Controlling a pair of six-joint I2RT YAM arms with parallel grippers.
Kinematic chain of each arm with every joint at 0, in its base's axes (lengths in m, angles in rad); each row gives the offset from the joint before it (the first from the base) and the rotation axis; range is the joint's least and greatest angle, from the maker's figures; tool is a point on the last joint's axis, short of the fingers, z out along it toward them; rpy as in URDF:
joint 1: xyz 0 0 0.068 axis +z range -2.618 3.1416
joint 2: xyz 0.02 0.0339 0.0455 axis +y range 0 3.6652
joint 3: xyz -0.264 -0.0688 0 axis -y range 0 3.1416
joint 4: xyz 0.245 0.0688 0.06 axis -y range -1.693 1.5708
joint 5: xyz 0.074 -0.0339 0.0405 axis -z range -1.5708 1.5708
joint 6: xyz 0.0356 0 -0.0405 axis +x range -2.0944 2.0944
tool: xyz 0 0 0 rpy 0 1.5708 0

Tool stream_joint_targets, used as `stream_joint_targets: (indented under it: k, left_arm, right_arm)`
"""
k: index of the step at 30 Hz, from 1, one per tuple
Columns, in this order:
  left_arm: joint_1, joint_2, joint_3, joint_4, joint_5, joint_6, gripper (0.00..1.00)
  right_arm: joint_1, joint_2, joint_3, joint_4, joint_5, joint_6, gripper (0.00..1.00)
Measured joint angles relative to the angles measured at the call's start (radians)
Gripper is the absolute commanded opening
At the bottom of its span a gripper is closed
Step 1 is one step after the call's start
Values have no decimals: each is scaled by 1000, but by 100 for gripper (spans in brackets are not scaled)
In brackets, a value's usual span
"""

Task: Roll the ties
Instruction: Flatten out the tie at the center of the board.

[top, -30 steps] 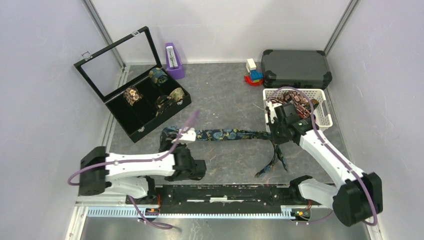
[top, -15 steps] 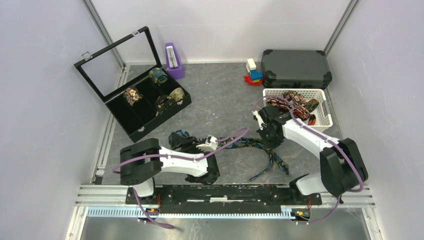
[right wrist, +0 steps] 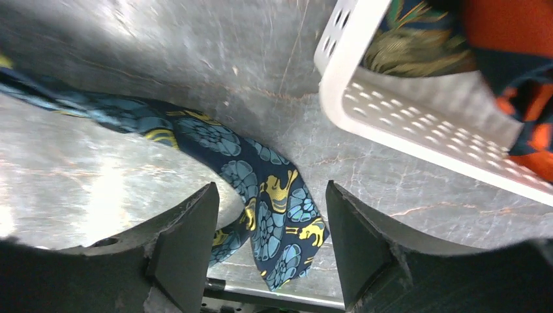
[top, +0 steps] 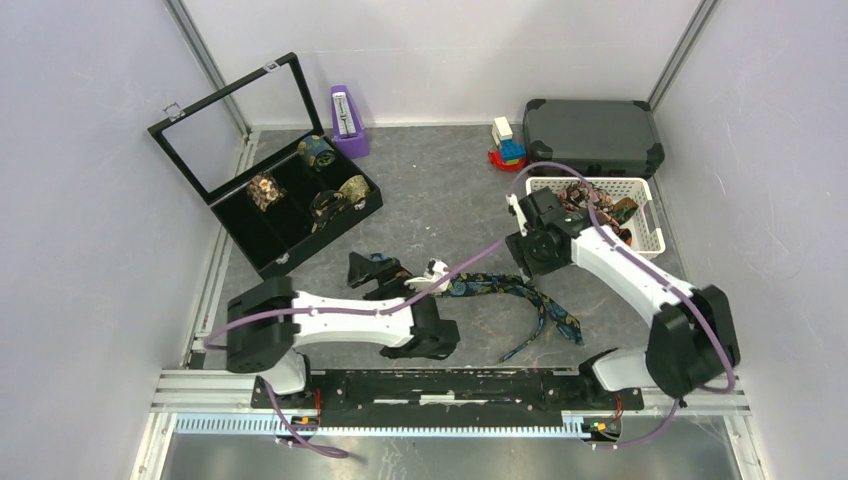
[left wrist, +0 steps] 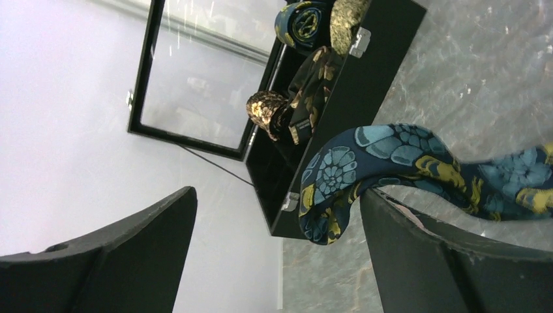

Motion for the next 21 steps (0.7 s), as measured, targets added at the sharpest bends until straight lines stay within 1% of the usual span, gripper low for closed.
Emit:
stream_joint_targets:
  k: [1, 3, 4, 5, 7, 9, 11, 12, 14, 16, 18, 21]
  left_arm:
    - [-5, -19, 2, 31, 10, 68, 100]
    - [-26, -104, -10, 190, 110, 314, 100]
    - [-33, -178, -23, 297, 214, 446, 100]
    - [-37, -241, -31, 364, 288, 531, 100]
    - [-30, -408, -44, 523, 458, 681, 100]
    - [-16, -532, -43, 627, 554, 754, 100]
    - [5, -597, -35, 687, 609, 782, 100]
    - [13, -601, -31, 696, 619, 783, 100]
    - [51, -569, -8, 691, 660, 771, 100]
    - [91, -510, 15, 677, 697, 726, 100]
    - [119, -443, 16, 681, 745, 672, 100]
    - [130, -397, -27, 721, 811, 597, 93]
  right_arm:
    - [0, -22, 16, -3, -4, 1, 71]
    - [0, -80, 45, 2, -29, 4, 72]
    - [2, -115, 56, 10, -55, 8, 72]
    - [4, -149, 62, 21, -80, 11, 72]
    - [14, -208, 65, 48, -130, 21, 72]
    - [30, -244, 62, 70, -168, 38, 71]
    - [46, -276, 31, 124, -191, 81, 70]
    - [50, -293, 7, 146, -197, 107, 70]
    - [70, -360, -93, 235, -205, 192, 70]
    - [95, -437, -209, 303, -191, 286, 69]
    - [179, -484, -296, 347, -169, 375, 67]
    - [323, -487, -362, 385, -117, 469, 67]
